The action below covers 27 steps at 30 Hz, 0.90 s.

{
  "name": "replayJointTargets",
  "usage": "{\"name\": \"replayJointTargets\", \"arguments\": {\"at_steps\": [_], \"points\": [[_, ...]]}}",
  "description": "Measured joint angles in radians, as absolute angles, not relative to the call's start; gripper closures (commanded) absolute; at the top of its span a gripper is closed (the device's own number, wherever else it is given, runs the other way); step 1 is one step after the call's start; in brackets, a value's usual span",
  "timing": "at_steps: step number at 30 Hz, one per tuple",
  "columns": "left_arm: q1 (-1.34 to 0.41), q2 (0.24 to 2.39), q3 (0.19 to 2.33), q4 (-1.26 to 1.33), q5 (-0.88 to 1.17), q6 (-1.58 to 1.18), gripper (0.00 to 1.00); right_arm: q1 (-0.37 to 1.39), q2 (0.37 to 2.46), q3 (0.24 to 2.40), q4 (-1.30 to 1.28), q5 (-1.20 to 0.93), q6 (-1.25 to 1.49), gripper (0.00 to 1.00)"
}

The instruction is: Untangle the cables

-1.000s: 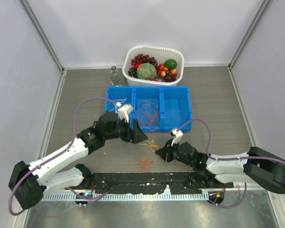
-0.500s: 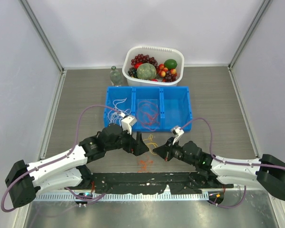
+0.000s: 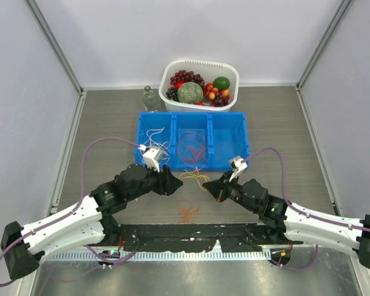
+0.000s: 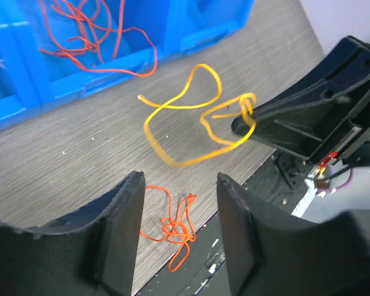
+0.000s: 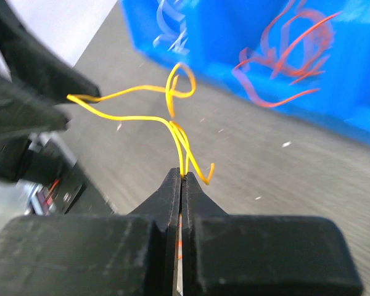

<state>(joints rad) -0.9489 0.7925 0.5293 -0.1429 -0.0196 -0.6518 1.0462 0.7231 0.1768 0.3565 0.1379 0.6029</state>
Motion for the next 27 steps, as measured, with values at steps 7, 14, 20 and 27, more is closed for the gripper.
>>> {"name": "replayJointTargets", "arguments": {"at_steps": [7,14,20,27], "points": [[-0.949,0.712,0.519,-0.196,-0.092,-0.704,0.18,1.045,0.614,0.326,0.103,0.533,0.585,0.99],[-0.949,0.707,0.457,-0.199,-0.036,-0.788,0.16,0.88,0.783,0.539,-0.057,0.777,0.548,0.93],[-0.949,0.695,0.424,-0.199,0.01,-0.836,0.16,0.61,1.121,0.722,-0.138,0.591,0.507,0.45],[-0.949,0.716,0.423,-0.196,0.035,-0.858,0.22,0.642,1.142,0.67,-0.162,0.404,0.477,0.45]]}}
